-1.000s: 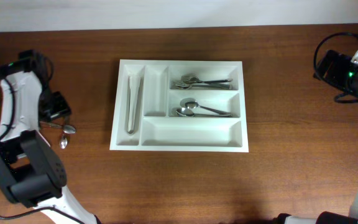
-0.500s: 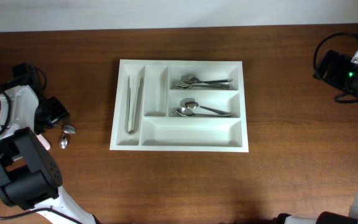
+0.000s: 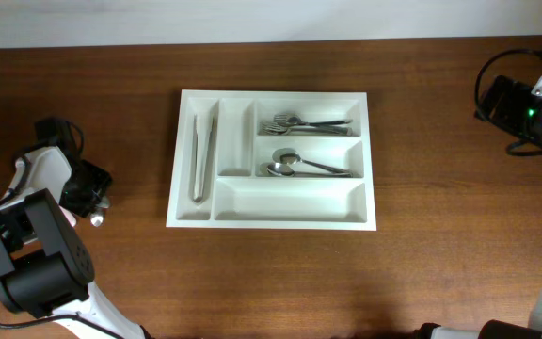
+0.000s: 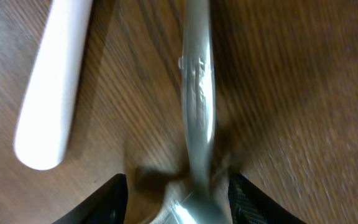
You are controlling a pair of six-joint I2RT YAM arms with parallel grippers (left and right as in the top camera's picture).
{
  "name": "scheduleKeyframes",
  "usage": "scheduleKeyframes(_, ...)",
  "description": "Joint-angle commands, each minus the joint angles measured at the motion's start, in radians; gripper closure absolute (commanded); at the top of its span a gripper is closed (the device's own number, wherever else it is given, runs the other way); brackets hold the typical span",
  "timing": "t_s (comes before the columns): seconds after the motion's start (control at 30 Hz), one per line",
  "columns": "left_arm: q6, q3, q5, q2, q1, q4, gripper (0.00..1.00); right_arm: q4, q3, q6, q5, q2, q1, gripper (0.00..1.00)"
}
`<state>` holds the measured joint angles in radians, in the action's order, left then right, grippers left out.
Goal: Pack container
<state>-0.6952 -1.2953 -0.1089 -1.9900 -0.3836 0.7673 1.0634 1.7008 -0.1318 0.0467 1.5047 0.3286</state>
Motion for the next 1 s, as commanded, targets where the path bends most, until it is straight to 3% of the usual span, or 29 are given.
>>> scheduleKeyframes(0.0,-0.068,0.035,0.001,0.008,-0.001,-0.027,0.46,-0.001,-0.005,-0.008,0.005,0.002,0.006,0.01)
scheduleKeyframes(0.43,-0.075,0.051,0.023,0.008,-0.001,-0.042,0.47,-0.001,-0.005,-0.008,0.005,0.002,0.006,0.01)
scheduleKeyframes(0.7,-0.075,0.051,0.069,0.008,-0.001,-0.046,0.87,-0.001,-0.005,-0.008,0.005,0.002,0.006,0.01)
scheduleKeyframes(0.83,-0.074,0.051,0.07,0.008,-0.001,-0.043,0.97,-0.001,-0.005,-0.008,0.005,0.002,0.006,0.01)
scheduleKeyframes(0.97,-0.071,0.051,0.077,0.008,-0.001,-0.039,0.98,-0.001,-0.005,-0.008,0.005,0.002,0.006,0.01)
